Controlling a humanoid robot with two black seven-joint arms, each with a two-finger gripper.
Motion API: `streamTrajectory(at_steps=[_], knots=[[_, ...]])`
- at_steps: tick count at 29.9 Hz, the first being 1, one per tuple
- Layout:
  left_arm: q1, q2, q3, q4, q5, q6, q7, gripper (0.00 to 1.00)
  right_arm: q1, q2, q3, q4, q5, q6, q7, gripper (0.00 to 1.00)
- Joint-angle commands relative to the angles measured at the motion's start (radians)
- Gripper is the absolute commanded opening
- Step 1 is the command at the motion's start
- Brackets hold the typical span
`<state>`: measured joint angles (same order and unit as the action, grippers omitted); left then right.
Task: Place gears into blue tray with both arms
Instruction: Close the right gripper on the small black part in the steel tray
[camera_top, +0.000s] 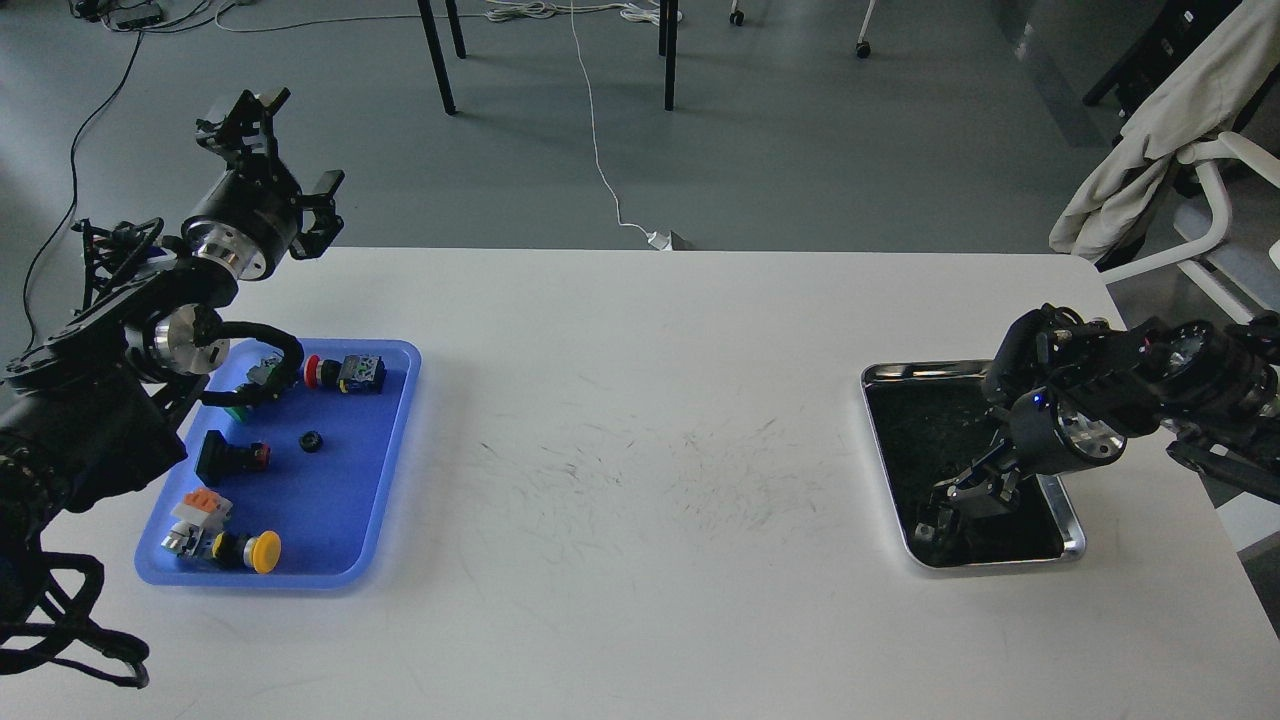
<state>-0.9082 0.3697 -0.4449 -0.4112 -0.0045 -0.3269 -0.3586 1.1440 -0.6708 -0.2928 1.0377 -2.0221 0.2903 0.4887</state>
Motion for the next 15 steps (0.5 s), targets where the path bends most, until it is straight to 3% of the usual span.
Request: streamTrajectory(at_steps=[1, 4, 9, 15], knots=[[0.0, 0.002, 0.0, 0.0, 0.0, 0.0, 0.0, 0.99, -0.009, 0.016, 0.001, -0.011, 0.002, 0.0, 0.0, 0.8], [0.0, 0.002, 0.0, 0.0, 0.0, 0.0, 0.0, 0.99, -0.009, 0.023, 0.001, -0.025, 0.002, 0.0, 0.0, 0.77], [0.002, 0.002, 0.0, 0.0, 0.0, 0.0, 0.0, 0.99, -0.009, 0.033, 0.0, -0.036, 0.002, 0.0, 0.0, 0.61], [0.002, 0.003, 0.002, 0.0, 0.0, 0.0, 0.0, 0.99, -0.006, 0.036, -0.005, -0.033, 0.002, 0.009, 0.0, 0.54]])
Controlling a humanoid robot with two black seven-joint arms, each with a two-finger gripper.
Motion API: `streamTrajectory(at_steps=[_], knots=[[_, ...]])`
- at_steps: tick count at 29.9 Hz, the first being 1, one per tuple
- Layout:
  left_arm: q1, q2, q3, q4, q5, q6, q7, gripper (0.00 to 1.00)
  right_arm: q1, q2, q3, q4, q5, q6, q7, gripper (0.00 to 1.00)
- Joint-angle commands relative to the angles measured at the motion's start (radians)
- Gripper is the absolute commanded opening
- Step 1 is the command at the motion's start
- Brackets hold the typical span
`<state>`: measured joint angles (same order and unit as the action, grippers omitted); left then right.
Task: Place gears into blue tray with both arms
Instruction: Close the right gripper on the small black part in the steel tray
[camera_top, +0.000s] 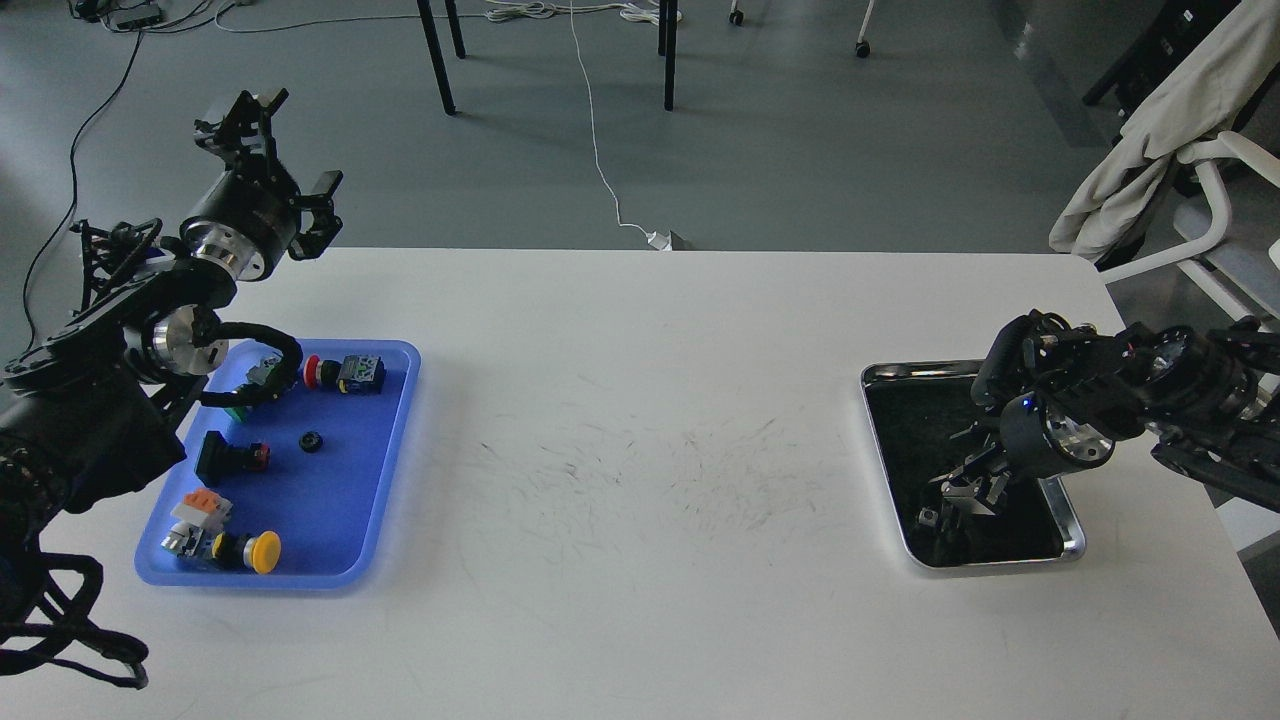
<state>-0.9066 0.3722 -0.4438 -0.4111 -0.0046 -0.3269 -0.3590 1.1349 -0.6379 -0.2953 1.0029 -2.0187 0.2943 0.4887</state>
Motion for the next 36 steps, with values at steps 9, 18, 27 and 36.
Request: streamTrajectory(at_steps=[9, 18, 27, 36], knots=[[0.0, 0.004, 0.002, 0.0, 0.0, 0.0, 0.0, 0.99, 0.016, 0.006, -0.024, 0.01, -0.003, 0.043, 0.0, 0.44], [0.0, 0.004, 0.005, 0.001, 0.002, 0.0, 0.002, 0.99, 0.026, 0.007, -0.03, 0.008, -0.005, 0.054, 0.0, 0.41], [0.006, 0.002, 0.005, 0.018, 0.002, -0.001, 0.002, 0.99, 0.031, 0.023, -0.03, -0.001, -0.003, 0.089, 0.0, 0.22], [0.005, 0.004, 0.005, 0.018, 0.002, -0.001, 0.002, 0.99, 0.034, 0.041, -0.027, -0.01, -0.002, 0.089, 0.0, 0.07]])
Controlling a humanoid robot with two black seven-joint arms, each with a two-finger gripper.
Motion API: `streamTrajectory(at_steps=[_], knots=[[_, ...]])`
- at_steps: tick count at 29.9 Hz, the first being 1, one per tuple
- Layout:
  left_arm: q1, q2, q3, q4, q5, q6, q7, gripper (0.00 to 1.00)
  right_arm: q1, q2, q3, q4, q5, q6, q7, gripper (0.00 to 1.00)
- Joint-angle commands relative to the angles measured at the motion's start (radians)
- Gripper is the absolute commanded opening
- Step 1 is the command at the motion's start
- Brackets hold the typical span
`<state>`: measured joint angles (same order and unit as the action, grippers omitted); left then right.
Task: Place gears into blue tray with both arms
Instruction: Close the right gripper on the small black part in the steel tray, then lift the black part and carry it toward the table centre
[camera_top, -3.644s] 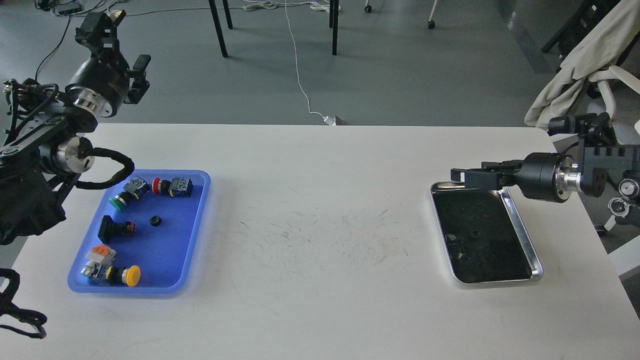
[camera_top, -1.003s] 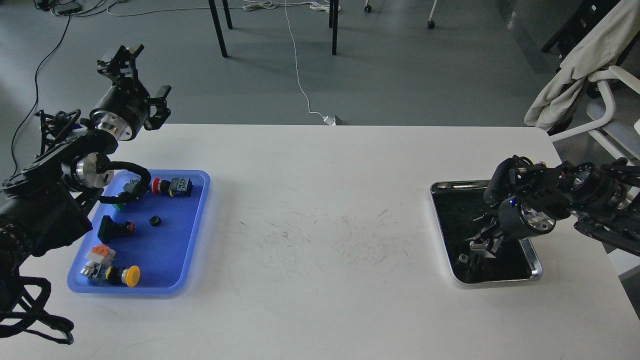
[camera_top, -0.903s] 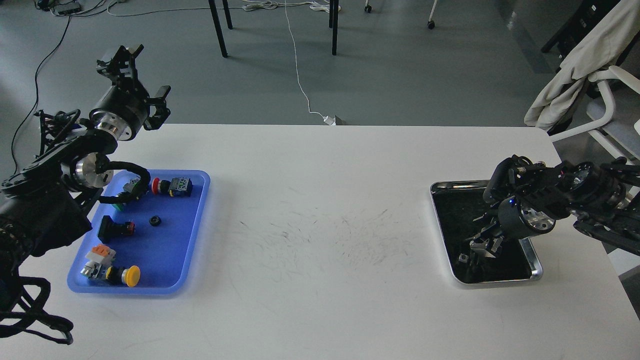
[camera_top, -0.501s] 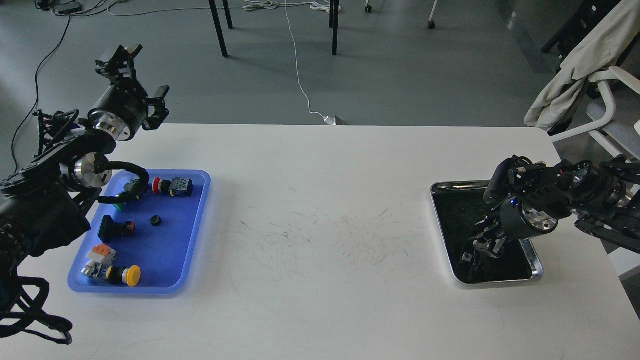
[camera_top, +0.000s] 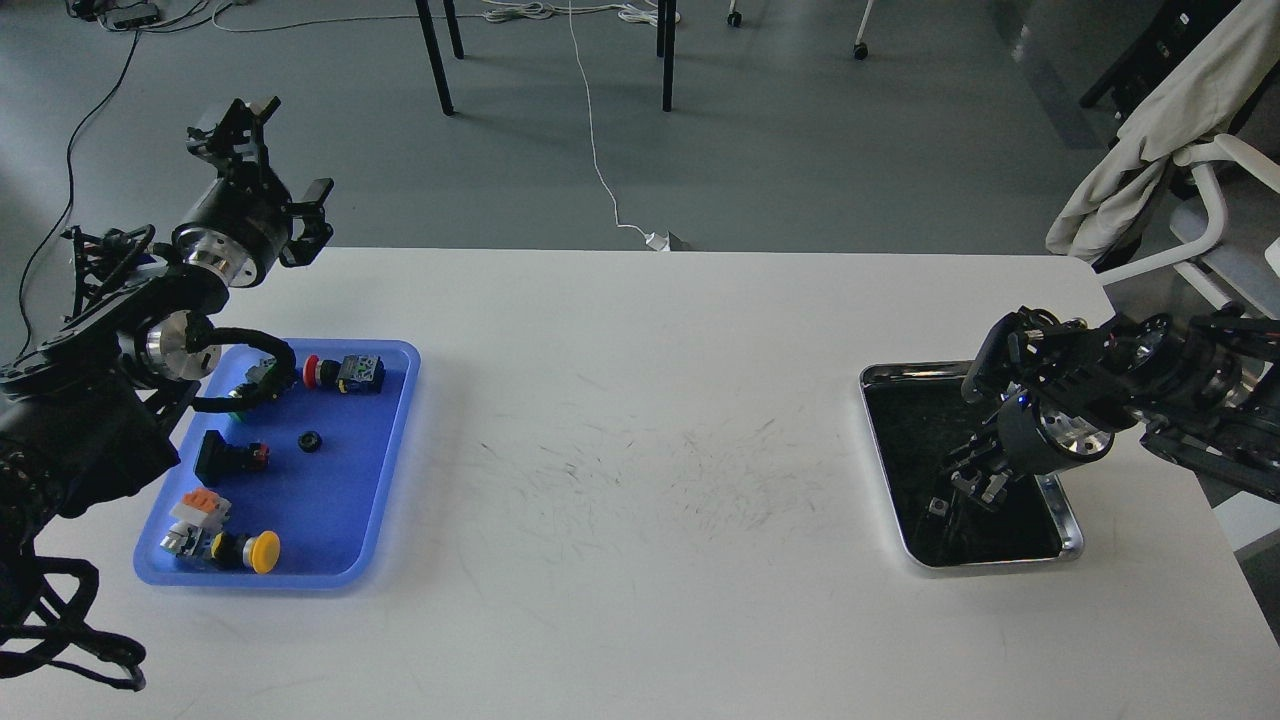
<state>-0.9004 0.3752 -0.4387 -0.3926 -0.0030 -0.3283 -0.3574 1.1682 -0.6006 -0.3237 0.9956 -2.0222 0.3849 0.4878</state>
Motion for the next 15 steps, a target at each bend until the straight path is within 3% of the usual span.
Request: streamTrajectory(at_steps=[1, 15], knots=[[0.0, 0.001, 0.0, 0.0, 0.0, 0.0, 0.0, 0.99, 0.002, 0.007, 0.002, -0.003, 0.002, 0.0, 0.001, 0.07], [-0.003, -0.004, 0.005, -0.002, 0.0, 0.0, 0.0, 0.99, 0.079, 0.021, 0.099, -0.028, 0.019, -0.02, 0.001, 0.01]])
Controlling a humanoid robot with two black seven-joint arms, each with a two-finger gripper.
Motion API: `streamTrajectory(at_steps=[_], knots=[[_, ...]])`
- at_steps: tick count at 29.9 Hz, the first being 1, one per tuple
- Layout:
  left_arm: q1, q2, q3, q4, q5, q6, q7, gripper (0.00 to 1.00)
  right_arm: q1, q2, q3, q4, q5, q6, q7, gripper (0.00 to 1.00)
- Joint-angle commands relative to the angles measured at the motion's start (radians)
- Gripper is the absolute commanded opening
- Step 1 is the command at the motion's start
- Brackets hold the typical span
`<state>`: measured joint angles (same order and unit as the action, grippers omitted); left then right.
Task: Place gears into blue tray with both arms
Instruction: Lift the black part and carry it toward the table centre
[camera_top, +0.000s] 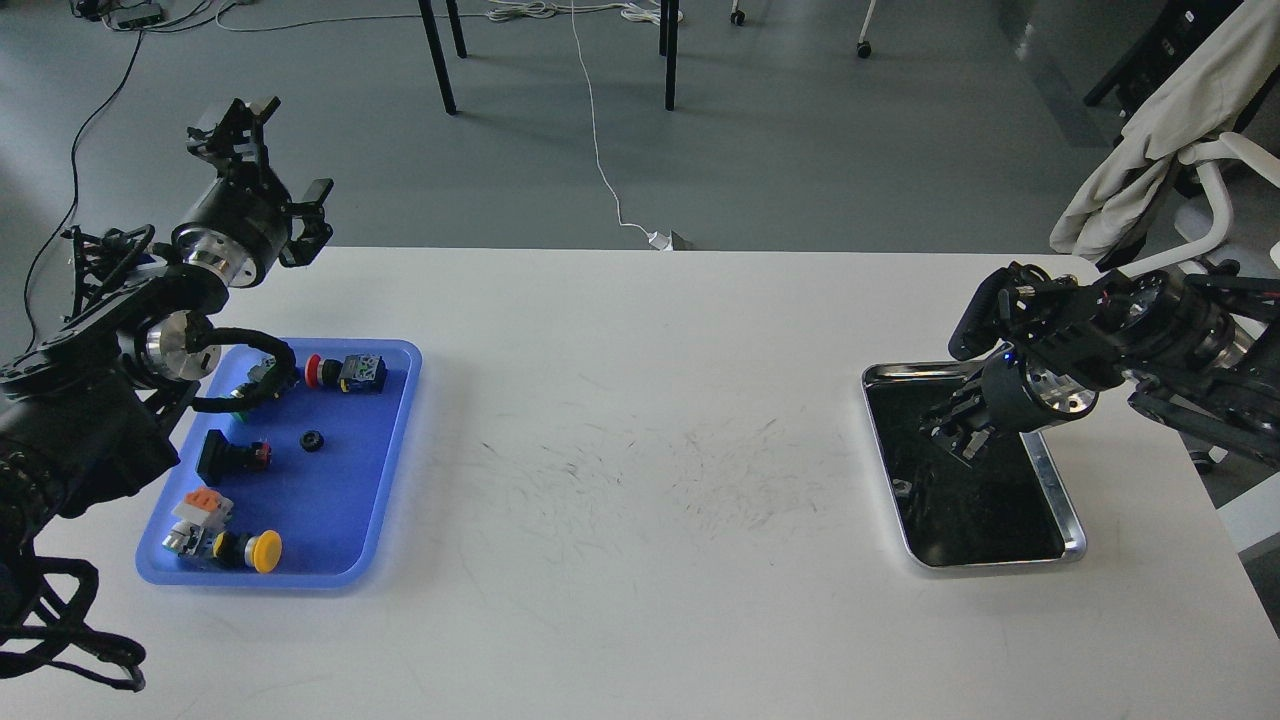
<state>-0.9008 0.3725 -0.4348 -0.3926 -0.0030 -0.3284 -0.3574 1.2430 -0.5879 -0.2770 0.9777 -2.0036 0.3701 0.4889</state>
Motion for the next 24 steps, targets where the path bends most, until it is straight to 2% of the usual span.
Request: streamTrajectory(at_steps=[1, 8, 11, 16, 20, 24], knots=[[-0.003, -0.001, 0.001, -0.002, 0.001, 0.0, 0.0, 0.99, 0.003, 0.01, 0.074, -0.01, 0.0, -0.005, 0.0, 0.01], [-0.009, 0.032, 0.001, -0.006, 0.005, -0.007, 0.002, 0.99, 0.006, 0.126, 0.203, -0.091, 0.0, -0.114, 0.0, 0.01], [-0.012, 0.054, 0.001, -0.006, 0.003, -0.023, 0.002, 0.99, -0.011, 0.17, 0.271, -0.105, 0.0, -0.2, 0.0, 0.01], [-0.012, 0.075, 0.002, -0.008, 0.005, -0.034, 0.002, 0.99, -0.008, 0.272, 0.283, -0.109, 0.0, -0.232, 0.0, 0.01], [-0.013, 0.082, 0.002, -0.009, 0.005, -0.037, 0.002, 0.99, -0.025, 0.339, 0.285, -0.108, -0.001, -0.338, 0.0, 0.01], [-0.012, 0.089, 0.002, -0.009, 0.005, -0.04, 0.002, 0.99, -0.04, 0.427, 0.283, -0.108, -0.001, -0.391, 0.0, 0.01]])
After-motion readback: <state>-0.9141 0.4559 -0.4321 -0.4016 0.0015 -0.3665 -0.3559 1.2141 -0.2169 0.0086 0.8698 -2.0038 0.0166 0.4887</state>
